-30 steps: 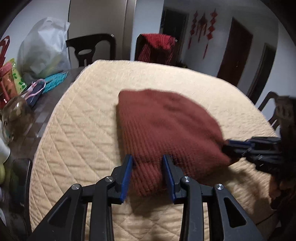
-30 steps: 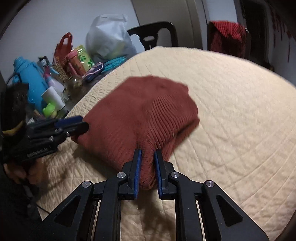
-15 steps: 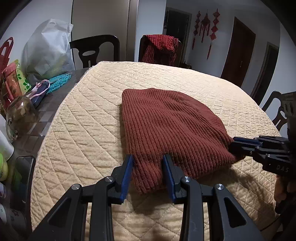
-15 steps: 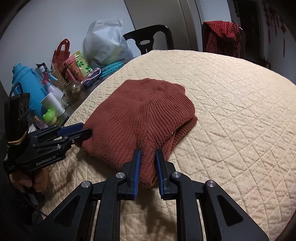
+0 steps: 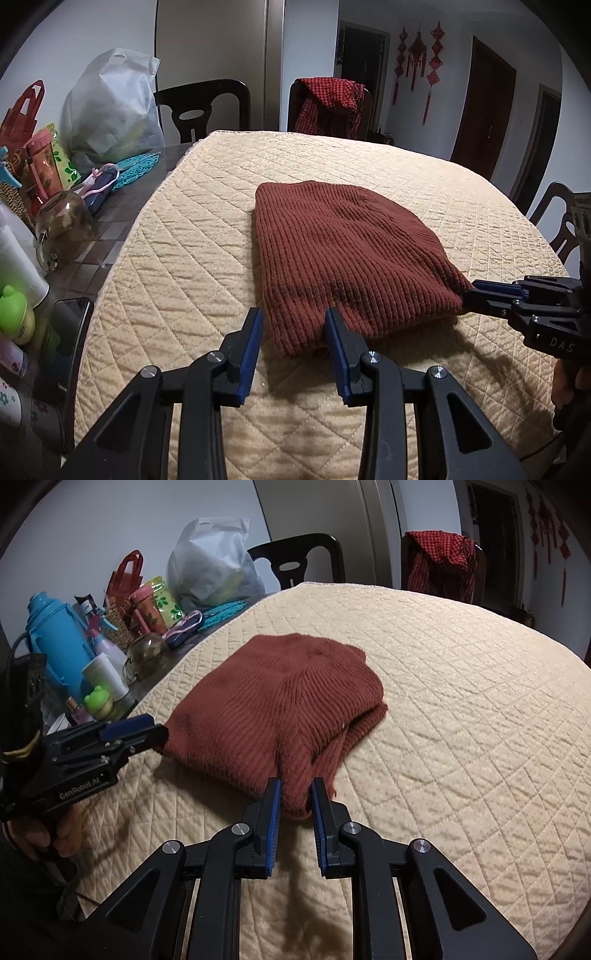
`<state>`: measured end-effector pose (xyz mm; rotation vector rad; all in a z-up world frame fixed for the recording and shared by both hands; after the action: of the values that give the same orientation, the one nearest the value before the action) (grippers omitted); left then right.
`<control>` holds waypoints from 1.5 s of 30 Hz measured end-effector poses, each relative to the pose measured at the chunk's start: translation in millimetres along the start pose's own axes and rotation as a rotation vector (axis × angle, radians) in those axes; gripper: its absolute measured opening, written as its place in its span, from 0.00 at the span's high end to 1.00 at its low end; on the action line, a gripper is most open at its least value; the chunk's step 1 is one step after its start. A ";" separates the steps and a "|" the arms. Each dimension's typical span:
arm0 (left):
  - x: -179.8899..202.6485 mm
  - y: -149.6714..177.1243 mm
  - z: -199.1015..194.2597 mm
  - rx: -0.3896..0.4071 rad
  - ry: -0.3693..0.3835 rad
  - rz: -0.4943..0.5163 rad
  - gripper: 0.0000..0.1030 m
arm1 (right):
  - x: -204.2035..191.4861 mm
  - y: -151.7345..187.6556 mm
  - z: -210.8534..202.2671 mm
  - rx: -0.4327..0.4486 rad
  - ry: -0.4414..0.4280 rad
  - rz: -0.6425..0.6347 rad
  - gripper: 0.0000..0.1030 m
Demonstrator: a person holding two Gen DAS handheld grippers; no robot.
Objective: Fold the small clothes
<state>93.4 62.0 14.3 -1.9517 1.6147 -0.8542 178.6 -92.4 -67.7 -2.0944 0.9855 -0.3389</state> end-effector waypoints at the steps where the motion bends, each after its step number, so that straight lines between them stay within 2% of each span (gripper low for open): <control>1: 0.7 2.1 -0.8 -0.003 0.001 0.000 0.64 | 0.5 1.8 -0.1 -0.002 0.001 0.002 0.84; 13: -1.9 15.2 -7.7 -0.022 -0.023 -0.003 0.64 | -3.2 15.8 -14.4 -0.003 0.026 0.002 0.84; 17: -1.3 20.1 -10.3 -0.028 -0.033 0.002 0.63 | -7.6 20.0 -19.6 -0.005 0.045 -0.011 0.78; 20: -1.2 23.5 -11.4 -0.028 -0.038 0.006 0.59 | -11.9 23.0 -24.2 0.000 0.062 -0.028 0.68; 21: -1.4 24.6 -10.9 -0.028 -0.042 0.008 0.58 | -12.9 24.1 -25.1 0.001 0.068 -0.032 0.68; 32: -7.4 39.0 5.0 -0.091 -0.052 -0.012 0.58 | -6.2 39.8 -14.9 -0.043 0.132 -0.032 0.68; 45: -3.1 39.0 7.7 -0.095 -0.063 0.018 0.52 | -5.1 42.6 -2.2 -0.078 0.163 -0.045 0.67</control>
<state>71.6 56.9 -18.8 -2.0053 1.6611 -0.7135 151.3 -106.6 -97.7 -2.1892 1.0625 -0.5088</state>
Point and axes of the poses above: each gripper's, at about its wrist camera, not at the fingertips, and z roughly the way its jaws point, x to its right, y to its underside, the point moved 4 cm from there along z, roughly the way its jaws point, and after that the axes turned 9 degrees about -z, right-handed, at the moved point
